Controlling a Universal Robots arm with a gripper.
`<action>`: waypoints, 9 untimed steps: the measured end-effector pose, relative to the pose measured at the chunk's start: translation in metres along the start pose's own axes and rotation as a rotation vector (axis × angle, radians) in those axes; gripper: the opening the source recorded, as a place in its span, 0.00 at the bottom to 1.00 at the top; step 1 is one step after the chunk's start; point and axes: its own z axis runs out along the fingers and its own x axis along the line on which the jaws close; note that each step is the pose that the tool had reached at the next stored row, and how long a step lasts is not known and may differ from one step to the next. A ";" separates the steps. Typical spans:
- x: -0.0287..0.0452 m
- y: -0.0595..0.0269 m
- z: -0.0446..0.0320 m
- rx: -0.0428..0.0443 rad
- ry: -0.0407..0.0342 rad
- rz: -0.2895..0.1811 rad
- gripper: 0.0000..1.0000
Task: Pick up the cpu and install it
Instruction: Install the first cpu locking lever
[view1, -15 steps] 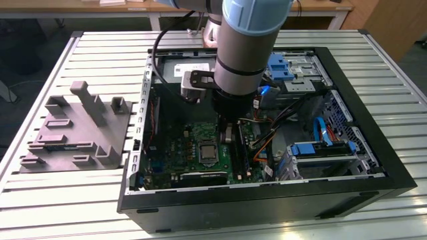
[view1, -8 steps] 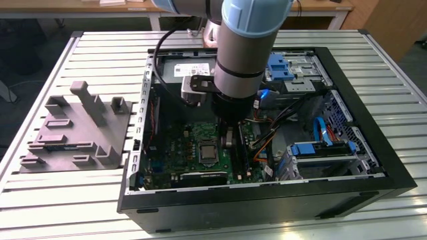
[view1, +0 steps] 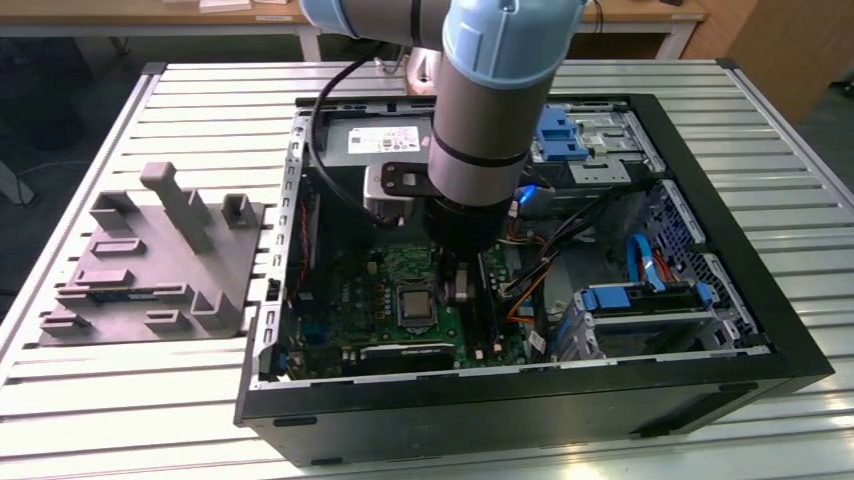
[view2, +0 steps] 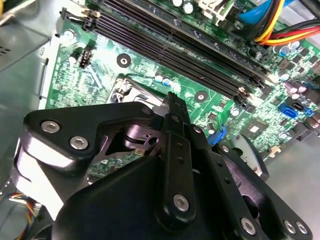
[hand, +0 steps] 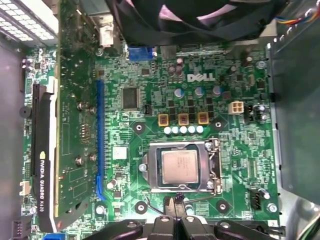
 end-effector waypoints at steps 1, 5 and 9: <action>0.0009 0.0000 0.0004 0.0000 0.0002 -0.001 0.11; 0.0017 -0.0001 0.0016 0.0023 0.0015 -0.021 0.11; 0.0036 -0.0002 0.0028 0.0050 0.0030 -0.040 0.11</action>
